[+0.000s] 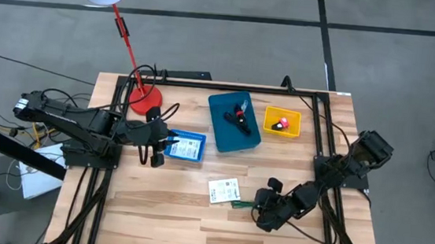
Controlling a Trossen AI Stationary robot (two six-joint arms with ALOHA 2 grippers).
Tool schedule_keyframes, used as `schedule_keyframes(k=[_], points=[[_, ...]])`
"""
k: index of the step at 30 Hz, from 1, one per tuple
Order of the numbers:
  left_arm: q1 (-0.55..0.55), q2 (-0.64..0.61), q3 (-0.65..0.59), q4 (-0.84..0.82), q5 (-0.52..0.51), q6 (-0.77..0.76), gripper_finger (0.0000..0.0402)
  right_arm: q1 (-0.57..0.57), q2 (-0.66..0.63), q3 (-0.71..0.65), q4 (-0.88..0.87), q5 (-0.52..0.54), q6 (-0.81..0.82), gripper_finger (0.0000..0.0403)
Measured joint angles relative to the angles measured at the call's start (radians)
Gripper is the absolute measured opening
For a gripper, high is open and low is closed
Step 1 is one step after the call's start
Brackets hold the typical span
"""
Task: Pick and place items into bin
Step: Put the green charger cable into the blue bin
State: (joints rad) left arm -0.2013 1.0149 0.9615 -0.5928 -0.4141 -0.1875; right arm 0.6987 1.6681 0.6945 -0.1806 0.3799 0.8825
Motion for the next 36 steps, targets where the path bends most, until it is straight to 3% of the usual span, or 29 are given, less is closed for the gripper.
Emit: schedule_keyframes(k=[9,15,21,29,32,36], points=[[0.000,0.000,0.000,0.000,0.000,0.000,0.0080,0.035,-0.013,-0.002,0.025,-0.015,-0.024,0.0017],[0.000,0.000,0.000,0.000,0.000,0.000,0.0080,0.064,-0.014,-0.002,0.124,0.028,-0.058,0.0033],[0.000,0.000,0.000,0.000,0.000,0.000,0.0080,0.066,-0.020,0.000,0.327,0.199,-0.232,0.0014],[0.000,0.000,0.000,0.000,0.000,0.000,0.0080,-0.037,-0.028,0.001,0.491,0.722,-0.341,0.0031],[0.000,0.000,0.000,0.000,0.000,0.000,0.0080,-0.129,-0.034,0.001,0.518,0.762,-0.343,0.0020],[0.000,0.000,0.000,0.000,0.000,0.000,0.0080,-0.283,-0.064,0.002,0.528,0.677,-0.365,0.0011]])
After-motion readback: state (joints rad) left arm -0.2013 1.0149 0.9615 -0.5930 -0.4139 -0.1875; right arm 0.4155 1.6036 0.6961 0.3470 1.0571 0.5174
